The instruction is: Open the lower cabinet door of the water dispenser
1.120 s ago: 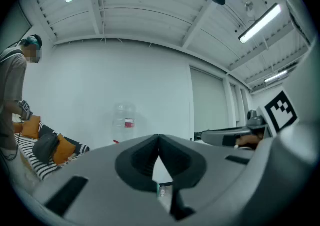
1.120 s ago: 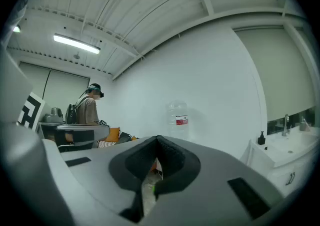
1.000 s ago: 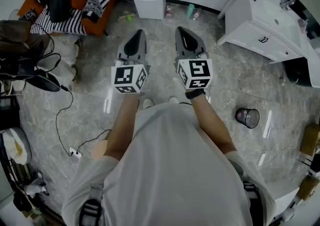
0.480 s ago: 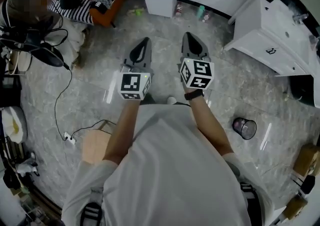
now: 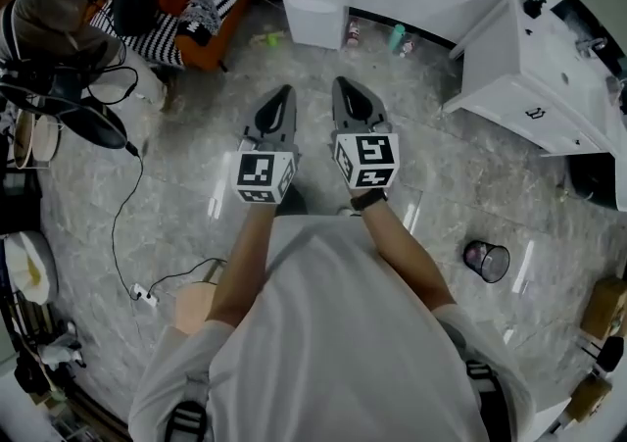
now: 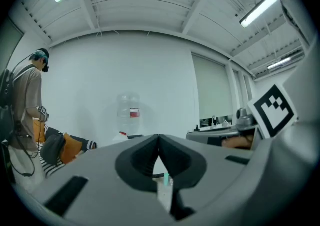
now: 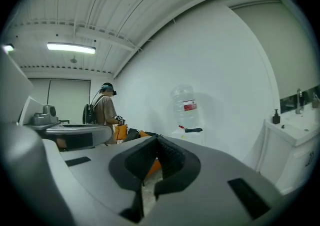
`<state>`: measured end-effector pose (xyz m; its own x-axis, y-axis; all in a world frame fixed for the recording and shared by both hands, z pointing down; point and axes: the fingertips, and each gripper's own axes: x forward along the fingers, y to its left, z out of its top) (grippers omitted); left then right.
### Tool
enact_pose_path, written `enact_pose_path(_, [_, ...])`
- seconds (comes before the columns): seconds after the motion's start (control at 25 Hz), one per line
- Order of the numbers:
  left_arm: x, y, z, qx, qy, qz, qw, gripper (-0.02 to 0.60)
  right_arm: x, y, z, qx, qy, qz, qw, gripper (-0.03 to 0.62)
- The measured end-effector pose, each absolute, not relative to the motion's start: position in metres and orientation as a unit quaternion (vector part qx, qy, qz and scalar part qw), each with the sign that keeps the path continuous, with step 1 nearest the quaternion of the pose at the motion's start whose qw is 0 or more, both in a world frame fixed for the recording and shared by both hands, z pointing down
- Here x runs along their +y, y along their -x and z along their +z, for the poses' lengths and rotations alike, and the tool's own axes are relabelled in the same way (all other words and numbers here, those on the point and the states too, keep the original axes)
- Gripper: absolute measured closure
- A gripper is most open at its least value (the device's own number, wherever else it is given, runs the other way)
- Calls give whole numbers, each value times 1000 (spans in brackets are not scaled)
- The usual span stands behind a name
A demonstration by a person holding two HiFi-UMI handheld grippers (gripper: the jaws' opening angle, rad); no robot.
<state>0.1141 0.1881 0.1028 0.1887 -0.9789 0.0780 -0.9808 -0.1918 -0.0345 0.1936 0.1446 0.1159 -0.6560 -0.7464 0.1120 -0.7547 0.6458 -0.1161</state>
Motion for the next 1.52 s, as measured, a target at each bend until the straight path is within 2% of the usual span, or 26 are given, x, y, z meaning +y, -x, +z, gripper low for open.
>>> enact_pose_path(0.24, [131,-46,107,-604,-796,25,31,569,101,-113,112,-907,-408,100,-3,585])
enact_pose_path(0.6, [70,50,125,-577,-813,-5,83,569,54,-29,121,-889,-448,85,36,585])
enact_pose_path(1.08, [-34,39,182,-516,-848,35,111,569,-43,-63,175,-857,-498,120,50,585])
enact_pose_path(1.52, [-159,21,291,-499,-854,61,135,569,-168,-70,297,-855,-489,151,81,585])
